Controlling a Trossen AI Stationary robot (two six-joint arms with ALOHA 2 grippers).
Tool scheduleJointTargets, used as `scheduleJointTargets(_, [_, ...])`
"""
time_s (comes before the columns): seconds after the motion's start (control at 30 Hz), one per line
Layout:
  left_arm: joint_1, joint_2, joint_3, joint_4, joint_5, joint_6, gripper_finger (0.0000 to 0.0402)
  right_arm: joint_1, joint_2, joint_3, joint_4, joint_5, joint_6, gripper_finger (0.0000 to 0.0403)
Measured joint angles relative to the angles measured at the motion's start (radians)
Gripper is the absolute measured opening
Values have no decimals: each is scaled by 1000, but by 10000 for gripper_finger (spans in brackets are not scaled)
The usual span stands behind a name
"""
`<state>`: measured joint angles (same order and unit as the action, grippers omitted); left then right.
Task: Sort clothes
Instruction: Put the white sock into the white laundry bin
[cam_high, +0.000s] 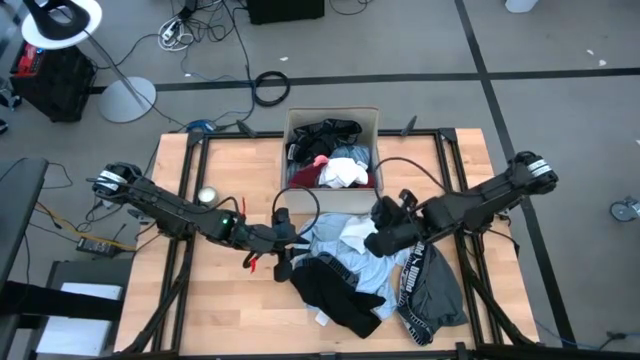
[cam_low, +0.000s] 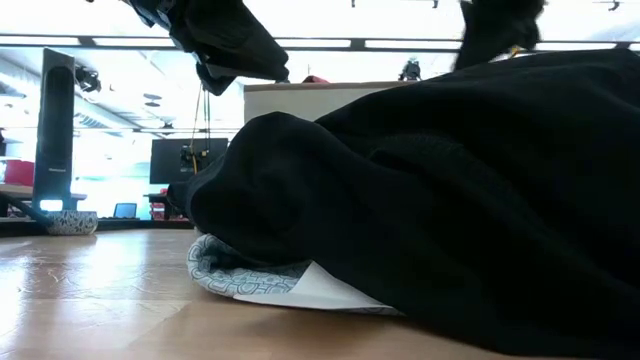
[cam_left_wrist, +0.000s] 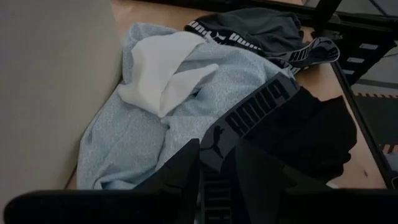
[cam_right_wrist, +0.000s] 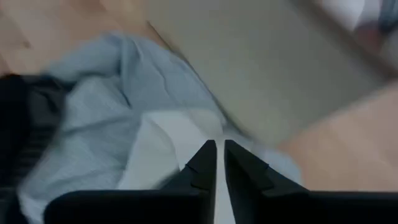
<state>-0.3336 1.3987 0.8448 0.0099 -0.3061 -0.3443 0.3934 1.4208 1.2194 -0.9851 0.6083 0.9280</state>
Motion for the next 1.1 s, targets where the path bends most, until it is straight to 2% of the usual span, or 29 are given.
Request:
scheduleJointTargets(0.2, [0,0,0,-3,0,0,108,40,0,-219,103,-7,190,72])
scheduleJointTargets(0.37, [0,0,0,-2,0,0,108,47,0,-387,323,-74,218,106])
scheduleJointTargets(0.5, [0,0,0,-2,0,-1,108,27,0,-473,421,-81,197,108])
scheduleJointTargets(0.67, [0,0,0,-1,0,-5,108,15,0,-474,435,-67,139,15])
scheduleJointTargets(0.77, [0,0,0,-1,0,-5,108,15,0,-433,420,-45,112,6])
scheduleJointTargets(0.97, [0,0,0,-1,0,-5,108,18,-2,-312,282,-25,74,2])
scheduleJointTargets(1.1, [0,0,0,-1,0,-5,108,17,-2,-299,234,-31,94,11])
